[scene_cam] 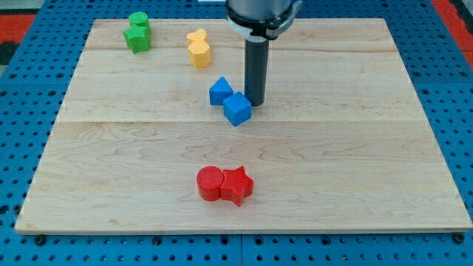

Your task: Move the blue blocks to the left

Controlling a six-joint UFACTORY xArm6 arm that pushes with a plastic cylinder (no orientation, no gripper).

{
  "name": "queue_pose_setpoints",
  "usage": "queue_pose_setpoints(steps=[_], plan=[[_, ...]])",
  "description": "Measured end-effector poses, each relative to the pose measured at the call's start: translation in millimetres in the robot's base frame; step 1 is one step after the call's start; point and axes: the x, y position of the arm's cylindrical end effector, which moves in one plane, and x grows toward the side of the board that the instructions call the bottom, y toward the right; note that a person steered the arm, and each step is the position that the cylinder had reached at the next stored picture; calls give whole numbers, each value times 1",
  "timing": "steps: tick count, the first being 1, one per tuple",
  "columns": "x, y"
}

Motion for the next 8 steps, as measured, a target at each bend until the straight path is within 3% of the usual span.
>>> queue_pose_setpoints(steps=[3, 4, 5, 6, 8], plan=[[-31, -83], [-52, -9], [-14, 31], [35, -24], [42, -86]])
